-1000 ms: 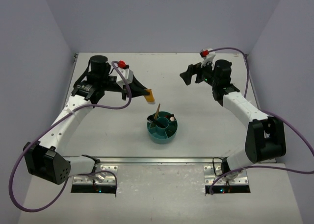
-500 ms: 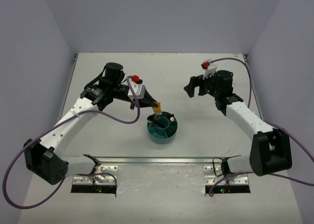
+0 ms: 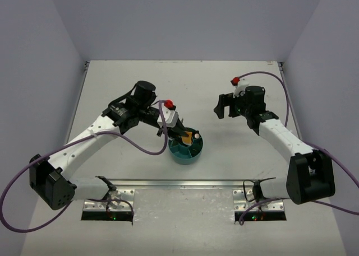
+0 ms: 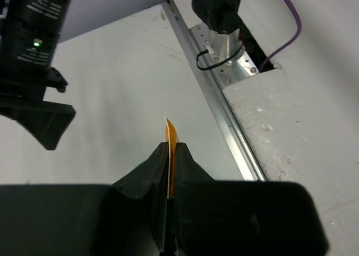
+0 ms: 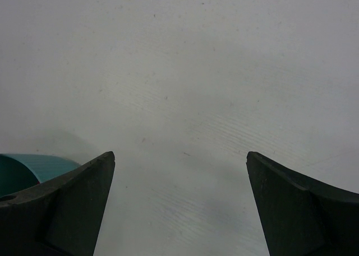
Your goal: Organize the makeup
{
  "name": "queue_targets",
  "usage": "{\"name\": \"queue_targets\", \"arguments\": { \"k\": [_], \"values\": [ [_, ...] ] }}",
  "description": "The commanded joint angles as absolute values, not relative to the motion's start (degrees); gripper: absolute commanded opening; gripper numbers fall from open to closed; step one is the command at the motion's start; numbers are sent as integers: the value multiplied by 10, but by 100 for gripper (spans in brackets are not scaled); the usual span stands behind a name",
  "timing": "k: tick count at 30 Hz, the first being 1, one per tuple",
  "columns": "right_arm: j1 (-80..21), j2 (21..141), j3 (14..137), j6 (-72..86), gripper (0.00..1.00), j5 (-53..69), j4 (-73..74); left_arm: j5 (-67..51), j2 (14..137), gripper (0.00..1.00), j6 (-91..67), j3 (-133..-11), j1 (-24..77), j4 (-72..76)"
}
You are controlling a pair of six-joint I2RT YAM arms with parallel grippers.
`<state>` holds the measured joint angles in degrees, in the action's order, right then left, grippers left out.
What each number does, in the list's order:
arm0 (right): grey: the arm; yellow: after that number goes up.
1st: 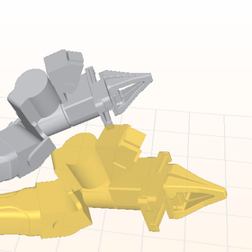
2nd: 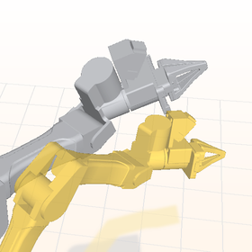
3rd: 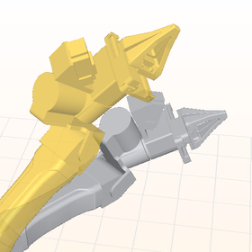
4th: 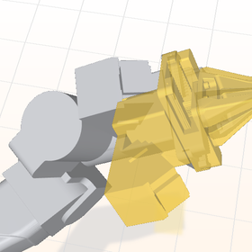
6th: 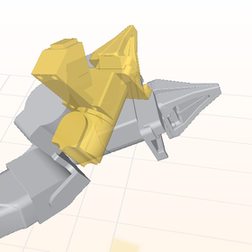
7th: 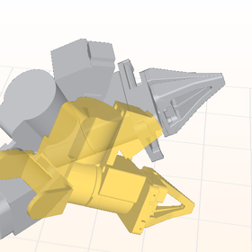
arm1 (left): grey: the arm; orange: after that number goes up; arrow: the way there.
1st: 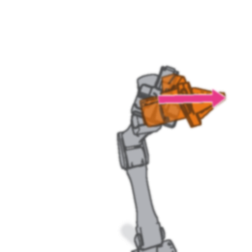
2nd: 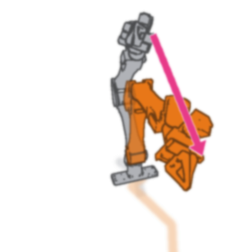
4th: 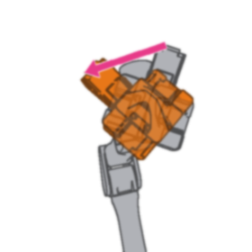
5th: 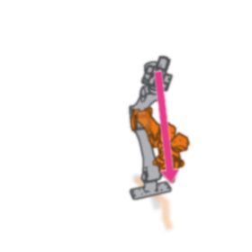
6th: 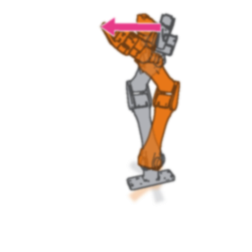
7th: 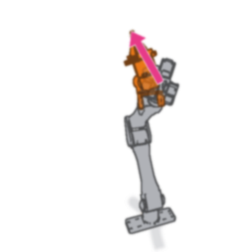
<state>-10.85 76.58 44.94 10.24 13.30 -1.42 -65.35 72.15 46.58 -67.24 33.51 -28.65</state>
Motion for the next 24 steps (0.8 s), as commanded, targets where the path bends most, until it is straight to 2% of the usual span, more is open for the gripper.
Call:
{"name": "queue_targets", "arguments": {
  "k": [1, 8, 15, 24],
  "values": [
    [-108, 729, 425, 123, 99, 116, -8, -641, 700, 0, 476, -644, 379, -292],
    [-108, 671, 369, 162, 99, 108, -11, -612, 680, 0, 530, -592, 385, -288],
    [-109, 590, 318, 183, 99, 84, 19, -552, 672, 0, 480, -494, 386, -110],
    [-109, 508, 281, 169, 99, 50, 50, -542, 689, 0, 526, -449, 388, -90]
  ]
}}
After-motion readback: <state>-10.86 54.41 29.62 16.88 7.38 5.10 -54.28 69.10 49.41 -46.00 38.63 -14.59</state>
